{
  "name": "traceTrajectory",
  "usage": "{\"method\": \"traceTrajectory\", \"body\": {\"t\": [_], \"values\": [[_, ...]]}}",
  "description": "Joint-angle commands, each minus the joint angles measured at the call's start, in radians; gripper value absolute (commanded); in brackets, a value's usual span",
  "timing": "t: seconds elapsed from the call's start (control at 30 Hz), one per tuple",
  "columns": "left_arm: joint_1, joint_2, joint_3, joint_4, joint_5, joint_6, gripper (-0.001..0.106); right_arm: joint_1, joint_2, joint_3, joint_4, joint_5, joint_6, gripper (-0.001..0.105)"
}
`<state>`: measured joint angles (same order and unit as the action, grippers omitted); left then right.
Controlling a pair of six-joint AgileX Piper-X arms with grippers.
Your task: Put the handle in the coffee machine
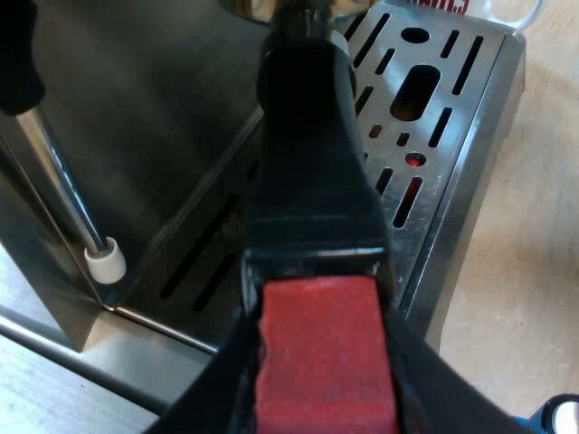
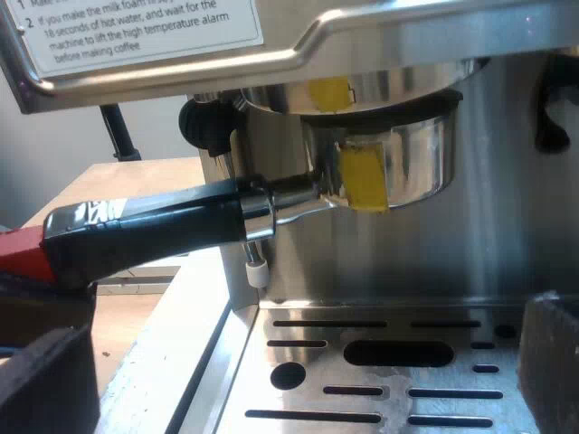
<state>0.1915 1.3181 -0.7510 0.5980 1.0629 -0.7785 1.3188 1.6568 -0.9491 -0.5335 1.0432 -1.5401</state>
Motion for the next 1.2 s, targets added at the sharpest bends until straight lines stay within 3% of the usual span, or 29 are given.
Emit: {"method": "traceTrajectory", "body": {"t": [0.03,0.57,1.2], "values": [[-0.002,-0.014,-0.017,-0.018,0.055,-0.011,0.0,-0.004,0.0,-0.001,-0.008,0.014,-0.011,0.095],[-0.002,-0.014,-0.017,-0.021,0.021,-0.011,0.0,-0.004,0.0,-0.001,-0.008,0.029,-0.011,0.095],[0.017,-0.014,-0.017,-0.026,0.039,-0.011,0.0,-0.004,0.0,-0.001,-0.008,0.029,-0.011,0.095]]}}
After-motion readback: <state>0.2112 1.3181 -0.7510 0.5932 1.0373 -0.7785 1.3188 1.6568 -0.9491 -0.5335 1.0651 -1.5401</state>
